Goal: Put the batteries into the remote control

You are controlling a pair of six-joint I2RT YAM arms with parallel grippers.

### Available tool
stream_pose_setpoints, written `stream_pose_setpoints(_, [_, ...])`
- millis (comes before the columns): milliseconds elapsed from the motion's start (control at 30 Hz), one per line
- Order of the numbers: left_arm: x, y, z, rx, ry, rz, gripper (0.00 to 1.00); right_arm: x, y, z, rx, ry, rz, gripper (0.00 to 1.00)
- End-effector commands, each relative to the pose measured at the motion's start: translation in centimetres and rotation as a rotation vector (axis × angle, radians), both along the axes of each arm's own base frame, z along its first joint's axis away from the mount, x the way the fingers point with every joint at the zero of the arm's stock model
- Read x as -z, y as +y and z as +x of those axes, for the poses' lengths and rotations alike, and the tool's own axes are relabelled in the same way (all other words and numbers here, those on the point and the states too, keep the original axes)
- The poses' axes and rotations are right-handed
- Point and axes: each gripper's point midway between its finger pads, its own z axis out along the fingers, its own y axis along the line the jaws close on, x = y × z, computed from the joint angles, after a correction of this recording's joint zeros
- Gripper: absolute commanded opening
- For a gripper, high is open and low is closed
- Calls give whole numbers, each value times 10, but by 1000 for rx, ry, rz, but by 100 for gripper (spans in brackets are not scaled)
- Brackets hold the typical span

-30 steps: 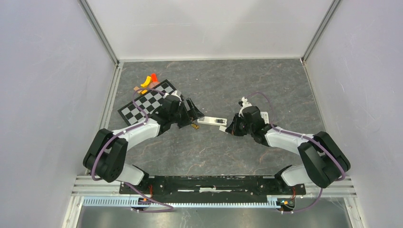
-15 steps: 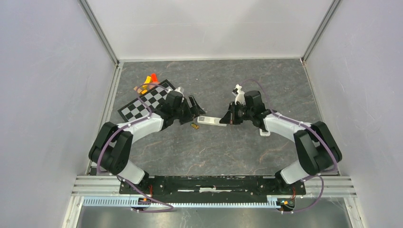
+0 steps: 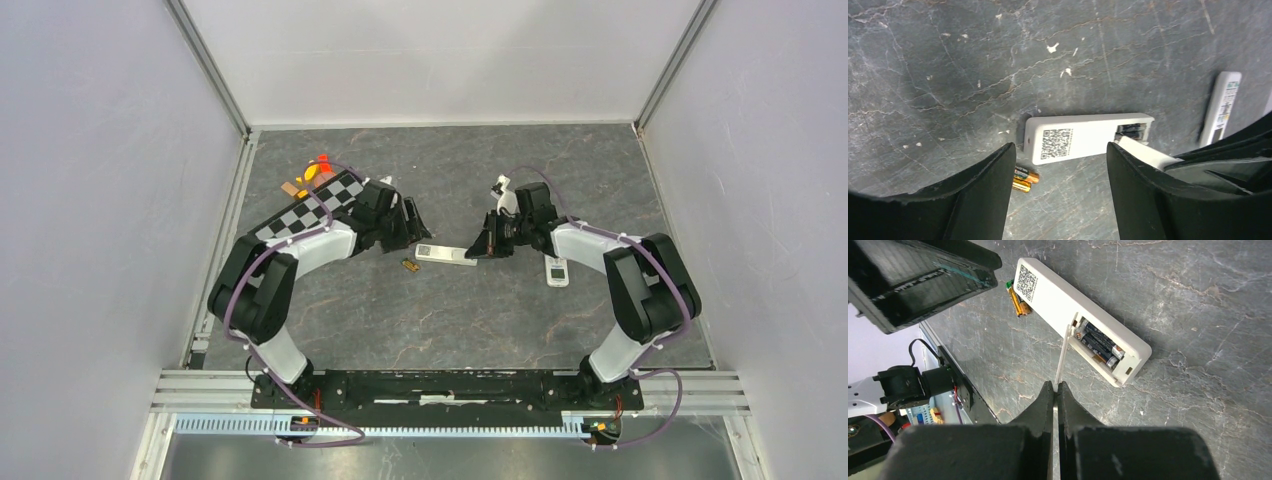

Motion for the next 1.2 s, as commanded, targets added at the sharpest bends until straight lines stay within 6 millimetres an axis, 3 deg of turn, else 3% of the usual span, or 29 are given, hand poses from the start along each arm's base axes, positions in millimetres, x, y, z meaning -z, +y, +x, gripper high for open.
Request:
stream_pose_setpoints(0, [2, 1, 9, 33, -28, 44, 72, -3, -2, 7, 18, 20, 25, 0])
stream_pose_setpoints(767, [31, -2, 5, 83, 18, 62, 60, 5, 4, 0, 71, 169, 189, 0])
stream_pose_setpoints(1167, [34, -2, 5, 93, 21, 67, 56, 12, -1, 1, 92, 207, 175, 0])
